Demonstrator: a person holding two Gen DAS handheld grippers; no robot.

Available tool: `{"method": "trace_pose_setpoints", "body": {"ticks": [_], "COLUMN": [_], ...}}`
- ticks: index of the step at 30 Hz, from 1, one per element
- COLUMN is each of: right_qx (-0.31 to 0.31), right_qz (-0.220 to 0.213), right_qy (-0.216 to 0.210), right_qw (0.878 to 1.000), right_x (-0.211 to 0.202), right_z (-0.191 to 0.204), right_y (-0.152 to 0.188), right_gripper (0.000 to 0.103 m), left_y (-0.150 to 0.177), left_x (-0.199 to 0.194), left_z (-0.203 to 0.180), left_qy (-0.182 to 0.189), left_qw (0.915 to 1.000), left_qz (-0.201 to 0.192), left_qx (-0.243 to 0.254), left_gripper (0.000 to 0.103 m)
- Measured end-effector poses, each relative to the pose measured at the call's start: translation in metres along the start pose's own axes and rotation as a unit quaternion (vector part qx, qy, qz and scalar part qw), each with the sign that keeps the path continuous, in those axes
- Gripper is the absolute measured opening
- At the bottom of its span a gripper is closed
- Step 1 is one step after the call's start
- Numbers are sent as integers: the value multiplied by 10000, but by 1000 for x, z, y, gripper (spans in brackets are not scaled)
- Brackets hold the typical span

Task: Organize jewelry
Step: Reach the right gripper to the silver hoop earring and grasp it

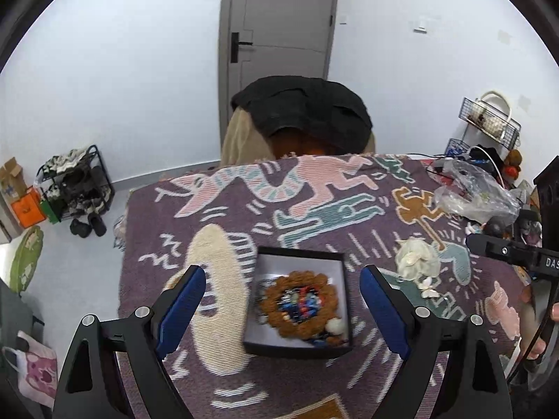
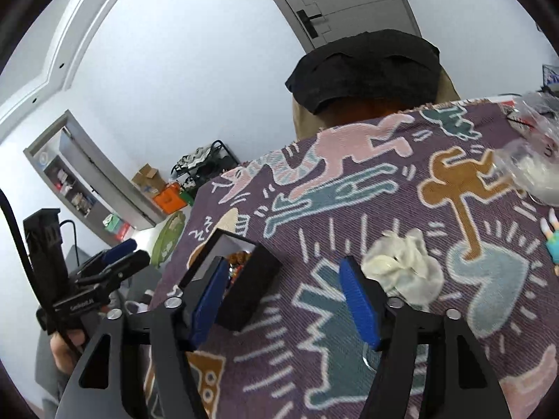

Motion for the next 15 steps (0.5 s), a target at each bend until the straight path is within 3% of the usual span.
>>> {"method": "trace_pose_setpoints", "body": {"ticks": [2,7,15], "right_qx": [2,101,125], "right_qz": [-68,17,53], "right_qy": [80,52,338], "right_qw": [9999,9999,9993], "right_x": [-10,-22,-34], "right_z": [-8,-25,-50], "right_y": [3,12,32], "right_gripper": [88,101,101], "left_y": [-2,-3,0], "left_x": [3,8,19], "left_z": [-11,-37,-68], "left_qy": [76,248,469], "left_qw": [9999,9994,9981], "left_qz": [17,67,177], "left_qx": [72,223,347], "left_gripper": [90,90,90]}}
Point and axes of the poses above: each gripper's, at about its wrist camera, not at the fingertips, and x roughly the way its jaws point, z to its left, y to its underside, the point moved 1 cm from there along x, roughly the way its jaws point, and after that the axes turned 1 degree about x, right-handed, at the moved point
